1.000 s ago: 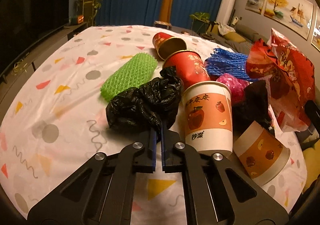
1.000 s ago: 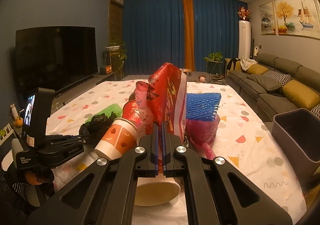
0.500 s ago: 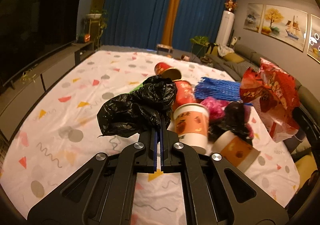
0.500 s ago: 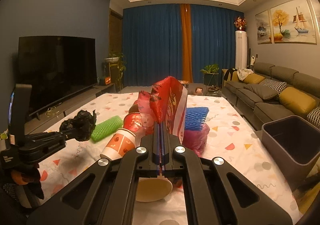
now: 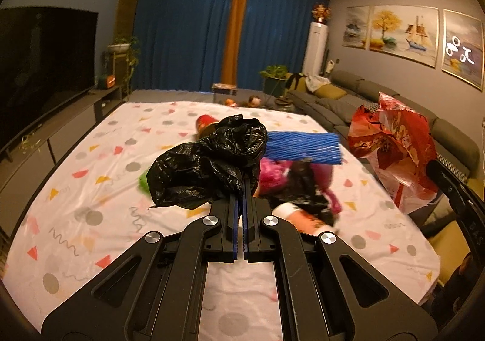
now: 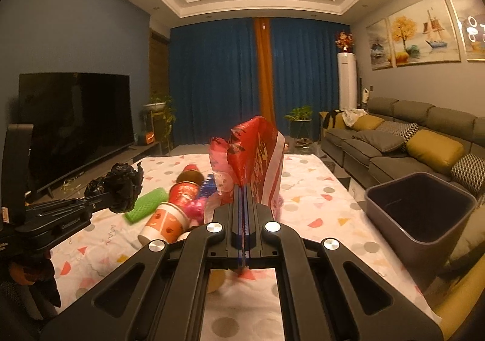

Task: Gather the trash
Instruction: 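Carry the red snack bag and black bag over the grey bin, then open the right tool over the bin while the left tool releases the black bag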

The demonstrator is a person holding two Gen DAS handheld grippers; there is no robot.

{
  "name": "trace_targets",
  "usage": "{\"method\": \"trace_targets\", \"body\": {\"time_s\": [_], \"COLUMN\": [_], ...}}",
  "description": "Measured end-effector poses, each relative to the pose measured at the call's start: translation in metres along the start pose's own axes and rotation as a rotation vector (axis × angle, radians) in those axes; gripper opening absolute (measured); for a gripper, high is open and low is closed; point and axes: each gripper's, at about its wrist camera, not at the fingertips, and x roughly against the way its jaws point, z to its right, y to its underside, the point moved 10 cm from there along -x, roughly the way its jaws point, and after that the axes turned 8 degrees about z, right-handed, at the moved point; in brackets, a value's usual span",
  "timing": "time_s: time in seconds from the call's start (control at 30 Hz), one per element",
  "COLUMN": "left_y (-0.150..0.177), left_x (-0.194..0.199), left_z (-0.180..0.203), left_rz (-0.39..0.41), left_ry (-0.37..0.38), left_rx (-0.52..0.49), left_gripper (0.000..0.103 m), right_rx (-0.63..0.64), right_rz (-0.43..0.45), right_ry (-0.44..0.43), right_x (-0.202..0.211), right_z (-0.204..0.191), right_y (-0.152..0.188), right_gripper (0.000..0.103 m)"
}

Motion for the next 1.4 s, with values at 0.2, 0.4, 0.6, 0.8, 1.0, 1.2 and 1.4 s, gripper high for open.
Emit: {"method": "trace_targets", "body": {"time_s": [0.2, 0.4, 0.6, 0.8, 1.0, 1.2, 1.4], "left_y": [-0.003, -0.006, -0.006, -0.013, -0.013, -0.003, 0.011], "left_x": [-0.001, -0.008, -0.021, -0.036, -0.060, -0.086, -0.107], "left_z": [0.041, 0.096, 0.159, 0.229, 0.287, 0.330, 0.355], "left_rz": [0.009, 0.014, 0.020, 0.033, 0.027, 0.014, -0.020], "left_ry": [0.062, 0.143, 0.233, 0.340, 0.422, 0.503, 0.548], "left_rx": [-0.035, -0.076, -0.118, -0.158, -0.162, -0.170, -0.188], "left_gripper": [0.001, 0.001, 0.001, 0.001, 0.001, 0.001, 0.001], "right_rx": [-0.008, -0.015, -0.022, -0.045, -0.067, -0.097, -0.116], "right_rz": [0.024, 0.045, 0.073, 0.074, 0.058, 0.042, 0.023], "right_ry": [0.047, 0.109, 0.214, 0.332, 0.413, 0.453, 0.477], "right_x": [0.013, 0.021, 0.028, 0.032, 0.030, 0.026, 0.016], "right_z": [0.028, 0.061, 0.112, 0.177, 0.226, 0.266, 0.288], "right_y": [-0.004, -0.009, -0.014, -0.011, 0.000, 0.008, 0.017], "right_gripper": [0.001, 0.001, 0.001, 0.001, 0.002, 0.002, 0.002]}}
